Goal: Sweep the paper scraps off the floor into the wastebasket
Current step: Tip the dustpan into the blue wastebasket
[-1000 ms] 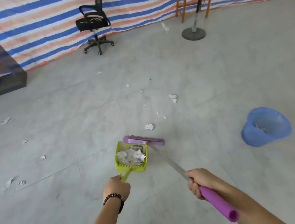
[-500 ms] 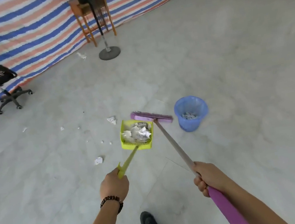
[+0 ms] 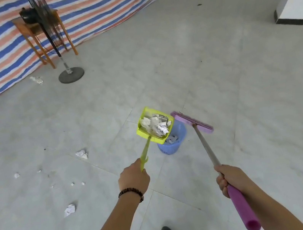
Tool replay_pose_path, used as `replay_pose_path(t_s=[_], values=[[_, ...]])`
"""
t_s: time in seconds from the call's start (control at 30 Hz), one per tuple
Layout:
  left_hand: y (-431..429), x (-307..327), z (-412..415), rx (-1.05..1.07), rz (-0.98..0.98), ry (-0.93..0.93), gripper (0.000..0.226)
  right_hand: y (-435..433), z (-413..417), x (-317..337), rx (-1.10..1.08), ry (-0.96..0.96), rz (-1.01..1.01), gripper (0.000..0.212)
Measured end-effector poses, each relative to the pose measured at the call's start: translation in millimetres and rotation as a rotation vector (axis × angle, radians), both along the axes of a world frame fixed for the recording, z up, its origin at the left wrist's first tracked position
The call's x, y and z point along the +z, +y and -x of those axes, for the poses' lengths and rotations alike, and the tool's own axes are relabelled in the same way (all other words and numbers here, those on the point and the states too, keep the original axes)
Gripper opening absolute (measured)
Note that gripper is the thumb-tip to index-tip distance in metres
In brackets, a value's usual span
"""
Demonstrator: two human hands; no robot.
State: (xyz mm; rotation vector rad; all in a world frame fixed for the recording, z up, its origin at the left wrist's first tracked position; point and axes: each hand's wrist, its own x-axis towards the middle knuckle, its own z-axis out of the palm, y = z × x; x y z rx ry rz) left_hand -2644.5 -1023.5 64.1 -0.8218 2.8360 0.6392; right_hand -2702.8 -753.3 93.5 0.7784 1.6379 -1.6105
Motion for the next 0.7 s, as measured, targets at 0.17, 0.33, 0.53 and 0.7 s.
replay_pose_path(t_s=[0.17,0.33,0.53,0.7], values=[[-4,-3,58,-0.153,0.099,-0.073,0.04,9,40,-6,-0.106,-0.069,0.025,0.022],[4,2,78,-0.253,0.22,-0.173,0.05,22,59,-14,-0.134,-0.135,0.061,0.021],[28,11,94,-0.309,0.386,-0.262,0.057,43,85,-24,-0.121,-0.186,0.126,0.019],[69,3,106,-0.441,0.472,-0.345,0.064,69,101,-29,-0.078,-0.181,0.135,0.017]])
